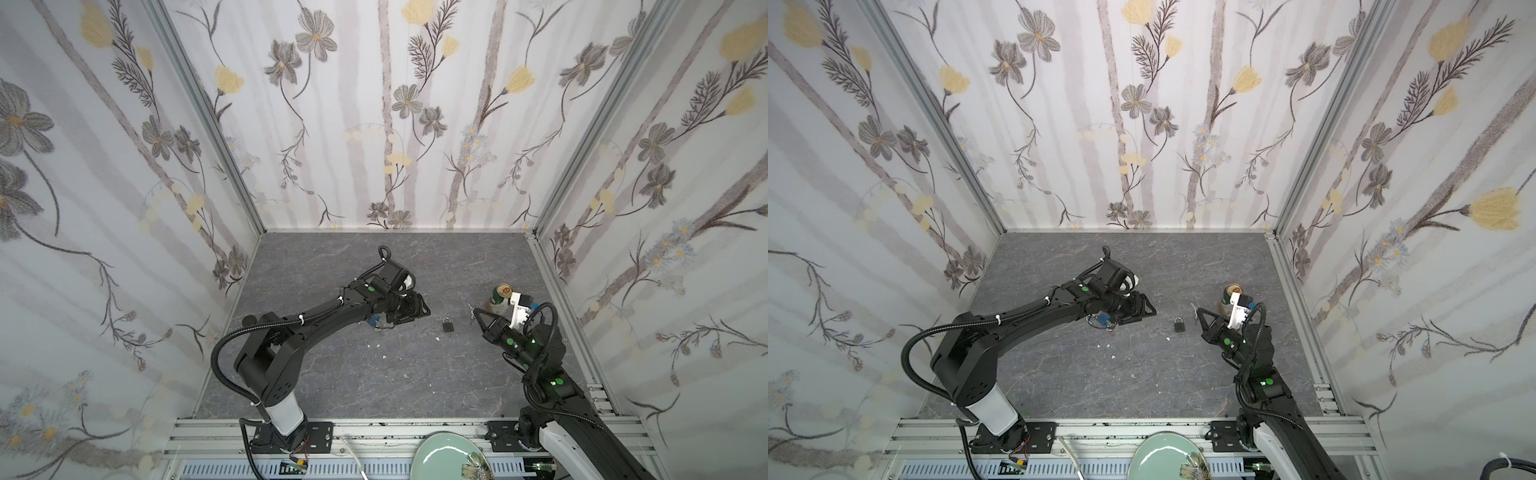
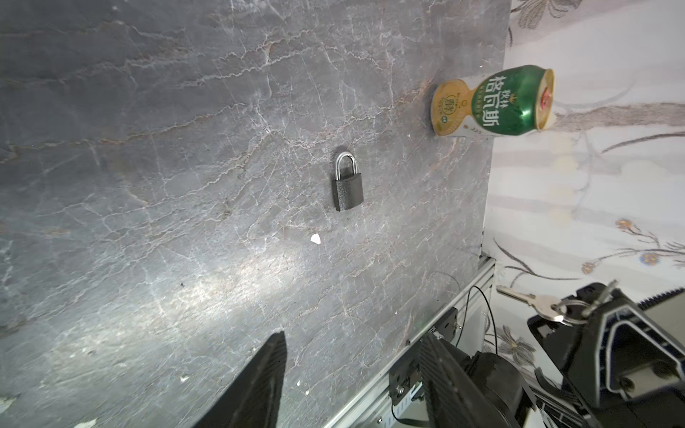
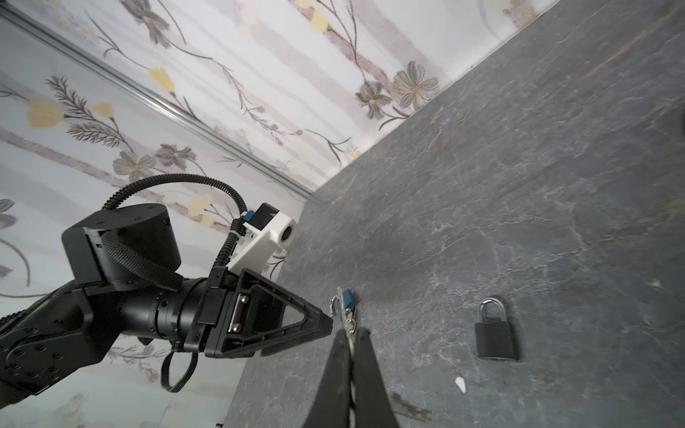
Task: Unlock with the key
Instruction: 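Move the left gripper over the small black padlock and grasp it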
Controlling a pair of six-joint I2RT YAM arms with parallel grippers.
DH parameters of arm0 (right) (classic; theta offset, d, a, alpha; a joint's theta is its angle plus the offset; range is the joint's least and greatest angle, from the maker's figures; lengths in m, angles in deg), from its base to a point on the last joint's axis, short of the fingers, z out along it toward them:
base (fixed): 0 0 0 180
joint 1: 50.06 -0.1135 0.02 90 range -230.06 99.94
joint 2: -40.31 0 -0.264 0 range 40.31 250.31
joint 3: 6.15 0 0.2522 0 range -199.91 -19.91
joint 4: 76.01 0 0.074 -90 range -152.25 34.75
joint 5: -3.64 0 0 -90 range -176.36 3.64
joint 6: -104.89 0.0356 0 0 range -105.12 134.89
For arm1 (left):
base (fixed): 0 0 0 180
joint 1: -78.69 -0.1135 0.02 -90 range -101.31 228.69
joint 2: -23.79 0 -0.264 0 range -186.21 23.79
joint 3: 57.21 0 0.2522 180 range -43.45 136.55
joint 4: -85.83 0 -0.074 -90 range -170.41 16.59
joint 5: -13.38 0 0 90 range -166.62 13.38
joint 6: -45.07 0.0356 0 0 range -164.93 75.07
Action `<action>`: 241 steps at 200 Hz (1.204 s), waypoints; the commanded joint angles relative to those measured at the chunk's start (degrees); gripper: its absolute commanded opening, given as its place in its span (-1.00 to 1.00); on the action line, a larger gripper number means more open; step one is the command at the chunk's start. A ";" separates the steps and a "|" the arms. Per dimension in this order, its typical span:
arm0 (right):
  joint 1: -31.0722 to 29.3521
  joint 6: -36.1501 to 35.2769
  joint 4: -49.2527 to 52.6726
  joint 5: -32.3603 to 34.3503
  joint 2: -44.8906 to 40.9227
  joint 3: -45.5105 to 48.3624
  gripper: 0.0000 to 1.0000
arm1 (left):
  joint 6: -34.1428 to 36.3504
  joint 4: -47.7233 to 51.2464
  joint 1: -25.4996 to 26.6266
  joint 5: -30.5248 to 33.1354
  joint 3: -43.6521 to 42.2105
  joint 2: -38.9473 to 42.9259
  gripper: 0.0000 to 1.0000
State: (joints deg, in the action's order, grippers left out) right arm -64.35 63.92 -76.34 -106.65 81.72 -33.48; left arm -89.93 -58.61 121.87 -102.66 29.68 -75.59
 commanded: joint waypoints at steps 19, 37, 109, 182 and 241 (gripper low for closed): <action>2.40 -4.30 17.24 5.74 -0.10 -2.32 -1.00 | 0.33 10.74 2.91 4.32 9.57 -8.57 0.13; 3.01 -4.81 19.72 5.90 -0.85 -2.28 -1.00 | 0.17 13.27 4.21 5.64 14.43 -12.23 0.13; 3.98 -4.56 22.47 8.20 -5.69 -0.10 -1.00 | -1.77 25.24 7.86 10.72 33.26 -27.11 0.18; 4.79 -4.74 23.77 8.61 -8.28 1.64 -1.00 | -1.68 31.45 10.32 12.61 46.77 -38.24 0.23; 5.67 -5.40 24.02 8.51 -8.86 2.20 -1.00 | -0.56 38.03 11.38 17.87 56.17 -44.50 0.14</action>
State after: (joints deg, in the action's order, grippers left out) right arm -58.95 59.31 -51.77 -98.39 72.91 -31.57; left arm -91.46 -25.17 132.80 -88.58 82.72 -118.21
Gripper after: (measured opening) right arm 0.050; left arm 0.583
